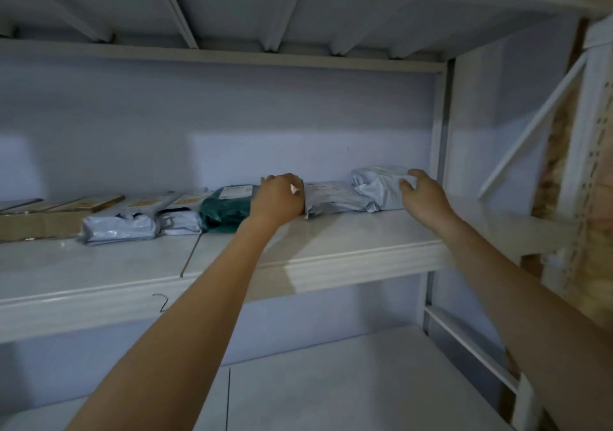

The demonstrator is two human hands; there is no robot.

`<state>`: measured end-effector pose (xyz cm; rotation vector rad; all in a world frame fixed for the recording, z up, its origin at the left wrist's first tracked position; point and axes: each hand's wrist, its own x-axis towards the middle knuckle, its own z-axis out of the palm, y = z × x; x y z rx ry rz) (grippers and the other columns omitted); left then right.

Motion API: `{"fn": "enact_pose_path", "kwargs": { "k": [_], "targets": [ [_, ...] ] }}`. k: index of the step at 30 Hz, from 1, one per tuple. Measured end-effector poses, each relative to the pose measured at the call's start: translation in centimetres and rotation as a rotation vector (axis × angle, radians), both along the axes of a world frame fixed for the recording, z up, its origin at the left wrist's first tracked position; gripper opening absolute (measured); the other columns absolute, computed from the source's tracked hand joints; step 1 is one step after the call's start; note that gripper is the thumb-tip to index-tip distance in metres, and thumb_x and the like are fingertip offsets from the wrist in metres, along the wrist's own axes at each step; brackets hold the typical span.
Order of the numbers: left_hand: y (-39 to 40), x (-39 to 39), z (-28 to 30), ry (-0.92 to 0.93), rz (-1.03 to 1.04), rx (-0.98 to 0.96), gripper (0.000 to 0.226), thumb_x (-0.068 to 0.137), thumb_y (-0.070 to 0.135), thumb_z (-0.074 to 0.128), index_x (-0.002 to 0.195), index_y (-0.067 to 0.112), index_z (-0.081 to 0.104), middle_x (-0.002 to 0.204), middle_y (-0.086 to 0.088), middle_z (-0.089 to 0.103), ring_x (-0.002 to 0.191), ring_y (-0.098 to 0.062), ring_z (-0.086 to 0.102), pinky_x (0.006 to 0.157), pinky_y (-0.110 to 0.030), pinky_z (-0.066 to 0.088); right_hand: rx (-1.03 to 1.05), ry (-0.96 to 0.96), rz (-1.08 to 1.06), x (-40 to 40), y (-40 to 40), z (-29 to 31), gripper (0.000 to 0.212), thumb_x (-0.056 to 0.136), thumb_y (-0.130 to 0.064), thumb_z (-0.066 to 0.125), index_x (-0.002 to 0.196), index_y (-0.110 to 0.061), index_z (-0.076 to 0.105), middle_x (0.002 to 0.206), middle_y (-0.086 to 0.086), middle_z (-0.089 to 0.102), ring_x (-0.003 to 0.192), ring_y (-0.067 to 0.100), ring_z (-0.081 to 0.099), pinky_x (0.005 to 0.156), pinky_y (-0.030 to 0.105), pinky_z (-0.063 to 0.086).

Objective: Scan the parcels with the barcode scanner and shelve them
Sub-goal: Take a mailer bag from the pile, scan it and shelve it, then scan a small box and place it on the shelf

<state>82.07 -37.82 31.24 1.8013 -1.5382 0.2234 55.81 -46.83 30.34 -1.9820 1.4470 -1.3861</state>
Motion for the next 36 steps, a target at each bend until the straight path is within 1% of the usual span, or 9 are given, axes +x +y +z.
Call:
{"fn": "enact_pose_path", "kwargs": {
  "k": [7, 13, 17, 22, 24, 26, 28, 32, 36],
  "targets": [
    [7.3, -5.2, -2.7, 0.079, -0.111, -0.045, 0.021, 0.091, 0.020, 0.054, 0.105, 0.016, 0.069, 0.102, -0.009, 0.070, 0.093, -0.028, 0.065, 0.081, -0.032, 0.053, -0.053, 0.022, 0.137, 1.9, 9.9, -1.6, 0.035, 0.100, -0.020, 0.050, 0.133, -0.013, 0.055, 0.133, 0.011, 0.060, 0.123, 0.029, 0.054, 0.089, 0.021, 0.036],
    [12.7, -14.7, -6.9, 0.144, -0.194, -0.160, 0.017, 0.091, 0.018, 0.054, 0.090, 0.014, 0.071, 0.075, -0.008, 0.070, 0.073, -0.025, 0.064, 0.066, -0.031, 0.049, 0.004, -0.115, -0.015, -4.0, 17.4, -6.7, 0.022, 0.090, -0.014, 0.057, 0.110, -0.014, 0.067, 0.106, 0.010, 0.070, 0.101, 0.027, 0.065, 0.086, 0.026, 0.046],
    [14.1, -23.1, -12.2, 0.229, -0.412, 0.010, 0.016, 0.090, 0.018, 0.054, 0.086, 0.017, 0.070, 0.074, -0.005, 0.071, 0.072, -0.024, 0.066, 0.068, -0.032, 0.053, 0.076, -0.101, -0.207, -10.5, 22.1, -12.1, 0.026, 0.089, -0.011, 0.051, 0.109, -0.012, 0.068, 0.101, 0.011, 0.073, 0.098, 0.030, 0.066, 0.081, 0.031, 0.050],
    [15.0, -32.7, -20.0, 0.295, -0.633, 0.280, 0.019, 0.090, 0.016, 0.055, 0.095, 0.011, 0.073, 0.095, -0.010, 0.073, 0.091, -0.028, 0.067, 0.079, -0.031, 0.050, 0.275, -0.102, -0.382, -18.6, 26.8, -21.0, 0.010, 0.090, -0.018, 0.054, 0.086, -0.014, 0.062, 0.083, -0.002, 0.060, 0.076, 0.017, 0.056, 0.074, 0.030, 0.046],
    [15.6, -35.8, -22.8, 0.310, -0.715, 0.422, 0.017, 0.089, 0.015, 0.055, 0.091, 0.008, 0.070, 0.092, -0.012, 0.073, 0.086, -0.028, 0.067, 0.077, -0.034, 0.051, 0.362, -0.094, -0.479, -21.8, 28.5, -24.0, 0.013, 0.095, -0.016, 0.052, 0.087, -0.012, 0.061, 0.075, -0.002, 0.055, 0.073, 0.020, 0.053, 0.077, 0.034, 0.052],
    [16.0, -38.3, -25.8, 0.366, -0.787, 0.549, 0.015, 0.090, 0.015, 0.054, 0.087, 0.009, 0.067, 0.088, -0.016, 0.071, 0.078, -0.027, 0.065, 0.074, -0.040, 0.053, 0.458, -0.107, -0.594, -24.7, 30.4, -26.6, 0.020, 0.098, -0.012, 0.048, 0.084, -0.008, 0.061, 0.070, 0.003, 0.055, 0.068, 0.025, 0.053, 0.066, 0.025, 0.048],
    [16.1, -40.4, -28.7, 0.494, -0.847, 0.690, 0.013, 0.092, 0.015, 0.055, 0.087, 0.015, 0.067, 0.090, -0.016, 0.070, 0.080, -0.033, 0.066, 0.076, -0.045, 0.057, 0.523, -0.193, -0.736, -27.3, 32.6, -28.7, 0.017, 0.097, -0.012, 0.048, 0.089, -0.008, 0.063, 0.076, 0.003, 0.057, 0.070, 0.021, 0.052, 0.064, 0.021, 0.041],
    [15.6, -44.3, -34.4, 0.575, -0.939, 0.941, 0.013, 0.090, 0.019, 0.054, 0.094, 0.018, 0.067, 0.101, -0.018, 0.069, 0.088, -0.038, 0.067, 0.083, -0.049, 0.057, 0.616, -0.351, -0.942, -31.6, 36.0, -31.9, 0.008, 0.094, -0.011, 0.053, 0.092, -0.012, 0.060, 0.078, 0.004, 0.057, 0.071, 0.023, 0.054, 0.067, 0.034, 0.049],
    [17.2, -47.5, -35.9, 0.604, -0.993, 1.052, 0.027, 0.090, 0.020, 0.051, 0.111, 0.010, 0.064, 0.106, -0.012, 0.069, 0.096, -0.033, 0.068, 0.085, -0.046, 0.057, 0.629, -0.510, -1.133, -35.1, 39.1, -34.4, 0.020, 0.091, -0.025, 0.056, 0.094, -0.008, 0.065, 0.093, 0.018, 0.070, 0.084, 0.038, 0.068, 0.074, 0.046, 0.058]
  ]
}}
